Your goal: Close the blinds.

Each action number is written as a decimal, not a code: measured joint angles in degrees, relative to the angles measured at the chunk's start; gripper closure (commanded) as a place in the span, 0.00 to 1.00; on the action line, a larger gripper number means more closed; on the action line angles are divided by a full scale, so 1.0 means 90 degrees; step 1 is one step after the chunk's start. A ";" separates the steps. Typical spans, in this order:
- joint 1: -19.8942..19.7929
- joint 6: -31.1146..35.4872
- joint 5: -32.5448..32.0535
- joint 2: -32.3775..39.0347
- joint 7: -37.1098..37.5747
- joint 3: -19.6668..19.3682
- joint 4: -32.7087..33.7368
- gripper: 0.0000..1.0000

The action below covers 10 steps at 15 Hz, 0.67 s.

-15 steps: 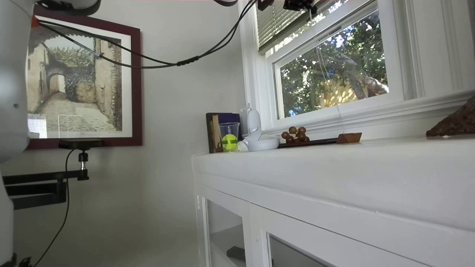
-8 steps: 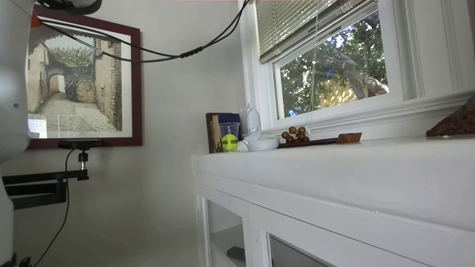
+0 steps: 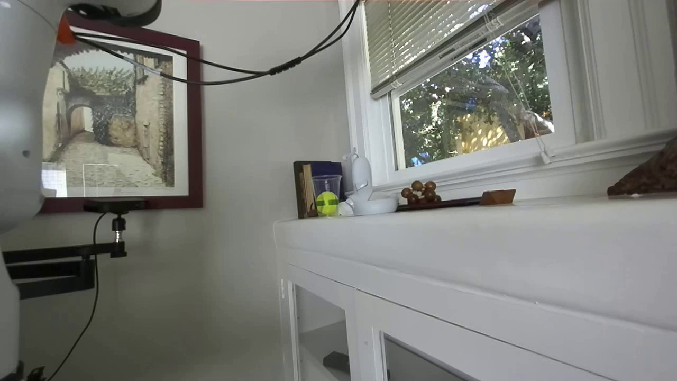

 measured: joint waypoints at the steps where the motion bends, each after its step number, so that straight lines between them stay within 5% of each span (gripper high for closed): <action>1: -0.0002 0.0003 0.0000 0.0083 0.0000 -0.0042 0.0124 1.00; 6: -0.0013 0.0004 0.0000 0.0490 0.0000 -0.0285 0.0736 1.00; 7: -0.0014 0.0004 0.0000 0.0563 0.0000 -0.0331 0.0844 0.73; 10: -0.0006 -0.0061 -0.0008 0.0711 0.0000 -0.0409 0.1063 0.60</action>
